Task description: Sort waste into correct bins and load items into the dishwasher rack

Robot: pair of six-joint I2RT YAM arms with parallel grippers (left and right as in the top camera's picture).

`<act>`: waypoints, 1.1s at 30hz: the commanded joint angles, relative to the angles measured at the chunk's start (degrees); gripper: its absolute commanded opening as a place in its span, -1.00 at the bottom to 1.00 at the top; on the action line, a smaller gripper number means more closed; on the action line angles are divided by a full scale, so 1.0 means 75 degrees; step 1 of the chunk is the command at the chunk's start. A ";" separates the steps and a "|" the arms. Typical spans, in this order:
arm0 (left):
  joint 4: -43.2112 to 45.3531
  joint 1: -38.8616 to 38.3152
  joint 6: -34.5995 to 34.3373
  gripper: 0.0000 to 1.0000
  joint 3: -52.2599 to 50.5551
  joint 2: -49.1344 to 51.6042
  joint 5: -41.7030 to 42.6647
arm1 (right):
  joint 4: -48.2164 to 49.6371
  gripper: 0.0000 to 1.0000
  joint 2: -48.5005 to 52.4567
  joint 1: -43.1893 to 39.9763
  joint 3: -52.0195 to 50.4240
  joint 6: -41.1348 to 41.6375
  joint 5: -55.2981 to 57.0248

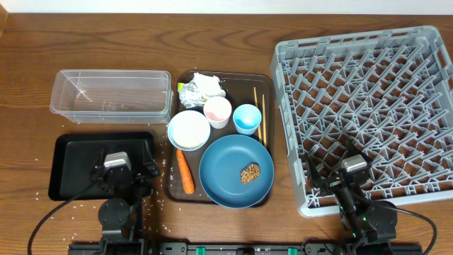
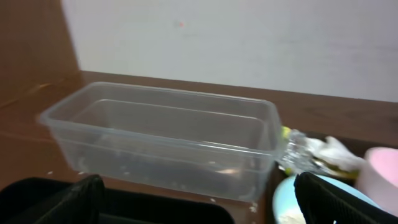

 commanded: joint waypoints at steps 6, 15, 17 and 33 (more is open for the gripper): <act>0.1413 0.0032 -0.1276 0.96 0.0420 -0.0044 0.2591 | 0.0294 0.99 -0.0035 -0.0064 0.0761 0.1183 -0.1445; -0.0836 0.0032 -0.1483 0.96 0.3888 0.2060 0.3334 | -0.1757 0.99 0.1859 -0.0064 0.3902 0.1227 -0.1035; -0.1725 0.0032 -0.1480 0.96 0.4928 0.2949 0.3520 | -0.2203 0.99 0.2652 -0.0064 0.4570 0.1230 -0.1064; -0.5680 0.0029 -0.1985 0.96 0.9349 0.8530 0.4401 | -0.5094 0.98 0.8265 -0.0064 0.8475 0.0775 -0.1667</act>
